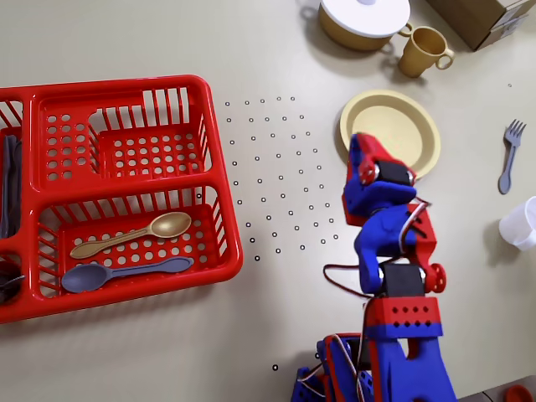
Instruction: Grasp the plate, place it on the cross drawn on the table.
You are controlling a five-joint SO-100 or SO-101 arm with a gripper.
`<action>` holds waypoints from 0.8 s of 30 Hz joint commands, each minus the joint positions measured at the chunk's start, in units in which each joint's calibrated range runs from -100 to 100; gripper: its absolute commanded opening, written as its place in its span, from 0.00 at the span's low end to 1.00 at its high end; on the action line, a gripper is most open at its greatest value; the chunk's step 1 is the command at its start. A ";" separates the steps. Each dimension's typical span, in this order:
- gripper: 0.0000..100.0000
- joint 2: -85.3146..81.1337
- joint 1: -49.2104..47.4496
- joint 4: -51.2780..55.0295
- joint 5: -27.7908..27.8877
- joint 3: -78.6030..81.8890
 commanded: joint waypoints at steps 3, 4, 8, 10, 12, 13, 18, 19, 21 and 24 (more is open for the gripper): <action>0.00 -13.03 -5.94 8.24 3.61 6.71; 0.00 -15.49 -6.73 9.45 3.71 8.89; 0.00 -24.11 -10.18 15.08 4.49 17.05; 0.00 -29.01 -11.33 15.41 5.47 22.12; 0.00 -33.74 -11.68 15.41 6.35 27.29; 0.00 -34.42 -11.47 15.00 6.64 29.19; 0.00 -34.42 -10.25 17.58 6.35 32.91; 0.00 -34.42 -10.46 18.38 5.91 32.91; 0.00 -34.42 -10.75 21.44 5.62 32.91; 0.00 -34.42 -10.75 27.08 5.57 33.00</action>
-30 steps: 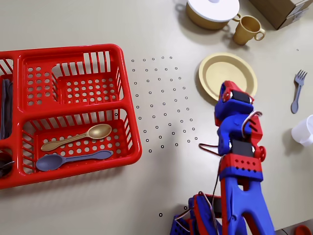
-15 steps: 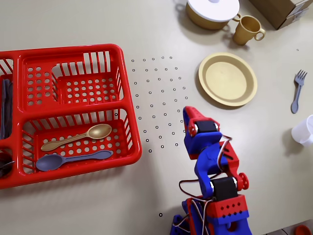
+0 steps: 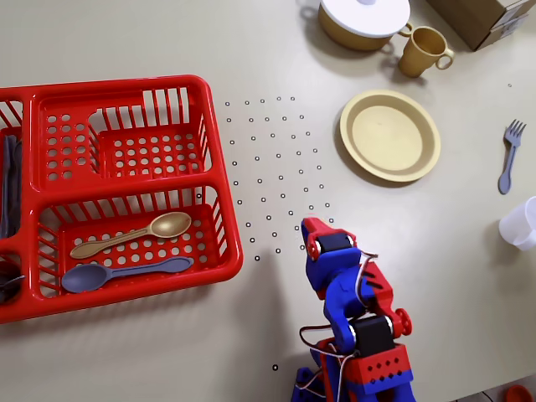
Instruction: Grasp the plate, place it on the cross drawn on the table.
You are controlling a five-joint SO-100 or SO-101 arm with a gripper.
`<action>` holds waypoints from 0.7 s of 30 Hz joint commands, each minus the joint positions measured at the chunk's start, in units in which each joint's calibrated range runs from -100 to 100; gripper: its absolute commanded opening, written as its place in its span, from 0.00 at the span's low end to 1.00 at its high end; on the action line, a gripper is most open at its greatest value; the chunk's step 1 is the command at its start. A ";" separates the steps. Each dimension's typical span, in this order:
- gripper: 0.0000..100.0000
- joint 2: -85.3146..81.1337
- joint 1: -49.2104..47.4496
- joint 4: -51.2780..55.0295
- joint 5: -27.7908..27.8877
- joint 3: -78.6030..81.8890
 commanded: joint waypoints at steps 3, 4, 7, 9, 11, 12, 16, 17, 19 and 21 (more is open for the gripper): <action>0.00 -0.51 0.52 9.55 -0.44 1.08; 0.00 -0.51 0.59 11.00 -0.49 1.08; 0.00 -0.51 0.59 11.08 -0.78 1.08; 0.00 -0.51 0.80 11.08 -0.98 1.08; 0.00 -0.51 0.95 11.08 -0.88 1.08; 0.00 -0.51 0.95 11.08 -0.98 1.08; 0.00 -0.51 1.16 11.08 -1.27 1.08; 0.00 -0.51 1.24 11.08 -1.27 1.08; 0.00 -0.51 1.02 11.16 -0.68 1.08; 0.00 -0.51 0.88 11.16 -0.44 1.08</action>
